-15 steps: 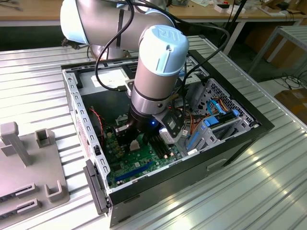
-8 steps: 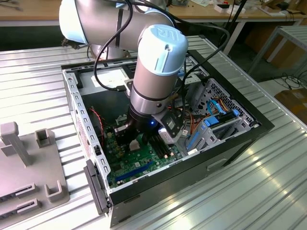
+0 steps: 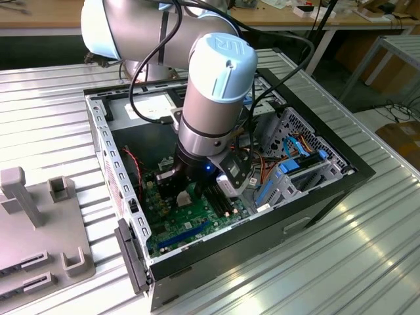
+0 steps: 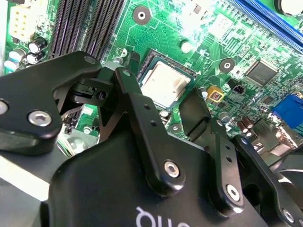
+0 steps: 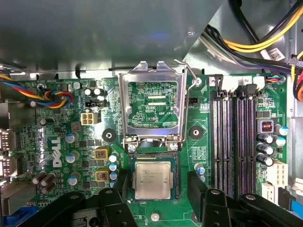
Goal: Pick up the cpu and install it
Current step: 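Place the cpu into insertion slot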
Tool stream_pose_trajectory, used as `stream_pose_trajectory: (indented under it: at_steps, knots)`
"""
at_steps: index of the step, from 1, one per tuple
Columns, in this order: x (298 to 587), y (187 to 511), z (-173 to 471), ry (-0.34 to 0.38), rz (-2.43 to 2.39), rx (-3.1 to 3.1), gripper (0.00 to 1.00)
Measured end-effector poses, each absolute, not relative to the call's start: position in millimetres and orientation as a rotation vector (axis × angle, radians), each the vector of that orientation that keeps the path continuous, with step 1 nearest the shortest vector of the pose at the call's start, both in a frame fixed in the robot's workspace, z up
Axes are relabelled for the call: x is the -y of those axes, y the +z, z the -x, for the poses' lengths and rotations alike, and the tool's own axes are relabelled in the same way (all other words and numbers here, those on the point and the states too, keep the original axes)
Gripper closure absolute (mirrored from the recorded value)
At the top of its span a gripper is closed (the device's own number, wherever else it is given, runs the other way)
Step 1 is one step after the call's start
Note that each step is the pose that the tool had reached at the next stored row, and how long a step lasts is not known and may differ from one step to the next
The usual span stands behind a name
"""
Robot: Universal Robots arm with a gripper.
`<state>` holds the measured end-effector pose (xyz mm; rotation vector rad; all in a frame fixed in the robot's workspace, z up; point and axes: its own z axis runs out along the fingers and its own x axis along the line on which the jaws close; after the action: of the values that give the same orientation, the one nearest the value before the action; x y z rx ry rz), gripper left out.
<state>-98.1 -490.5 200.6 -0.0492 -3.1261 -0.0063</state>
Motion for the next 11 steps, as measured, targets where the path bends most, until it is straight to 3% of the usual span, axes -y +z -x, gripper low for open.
stream_pose_trajectory:
  at_steps: [11]
  knots:
    - [490.4, 203.1, 97.8, -0.006, 0.049, 3.125, 0.38]
